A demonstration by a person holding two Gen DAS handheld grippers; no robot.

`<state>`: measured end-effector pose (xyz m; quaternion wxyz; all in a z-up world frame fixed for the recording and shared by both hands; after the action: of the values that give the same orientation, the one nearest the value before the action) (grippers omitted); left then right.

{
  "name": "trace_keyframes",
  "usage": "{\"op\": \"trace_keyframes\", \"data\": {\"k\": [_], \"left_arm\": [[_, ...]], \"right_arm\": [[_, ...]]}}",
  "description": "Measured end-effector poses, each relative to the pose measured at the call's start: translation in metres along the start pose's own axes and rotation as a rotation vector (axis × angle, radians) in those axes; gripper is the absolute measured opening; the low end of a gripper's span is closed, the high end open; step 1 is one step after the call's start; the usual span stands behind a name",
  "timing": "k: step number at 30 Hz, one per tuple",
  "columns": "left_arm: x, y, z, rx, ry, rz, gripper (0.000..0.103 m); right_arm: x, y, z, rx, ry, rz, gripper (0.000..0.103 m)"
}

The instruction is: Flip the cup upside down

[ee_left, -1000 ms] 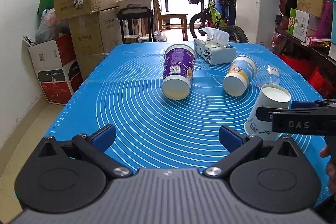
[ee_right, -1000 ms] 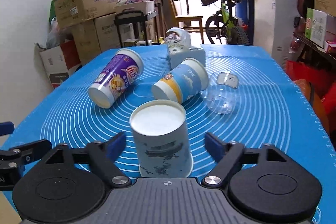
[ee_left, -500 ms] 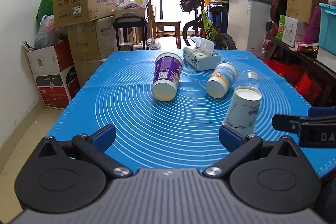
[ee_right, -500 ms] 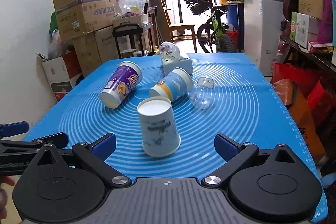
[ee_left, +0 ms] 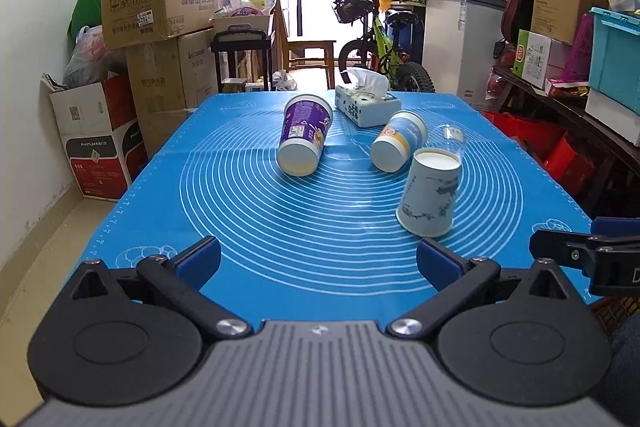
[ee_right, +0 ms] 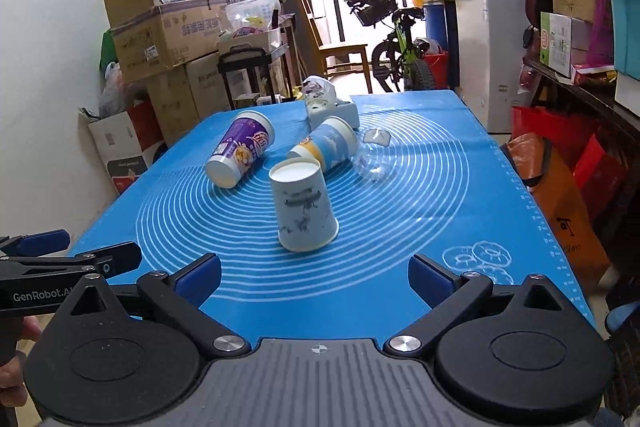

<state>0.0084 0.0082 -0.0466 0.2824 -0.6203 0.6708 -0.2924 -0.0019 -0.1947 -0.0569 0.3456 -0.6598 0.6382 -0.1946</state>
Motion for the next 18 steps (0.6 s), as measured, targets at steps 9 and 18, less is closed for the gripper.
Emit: {"op": "trace_keyframes", "data": {"k": [9, 18], "left_arm": [[0.006, 0.009, -0.007, 0.000, 0.008, 0.020, 0.103], [0.009, 0.013, -0.011, 0.002, 0.008, 0.027, 0.103]], "right_arm": [[0.005, 0.015, -0.010, 0.001, 0.011, 0.005, 0.099], [0.005, 0.017, -0.016, 0.010, 0.009, -0.004, 0.099]]}}
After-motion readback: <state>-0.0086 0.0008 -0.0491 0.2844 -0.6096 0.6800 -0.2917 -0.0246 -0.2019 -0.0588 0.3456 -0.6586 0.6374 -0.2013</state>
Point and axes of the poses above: each gripper's, at about its wrist camera, not at the fingertips, and z roughly the way its jaws point, x to its right, y to its underside, the point moved 6 cm from there along z, roughly the way its jaws point, and after that the axes turned 11 degrees about -x, right-handed, at the moved point
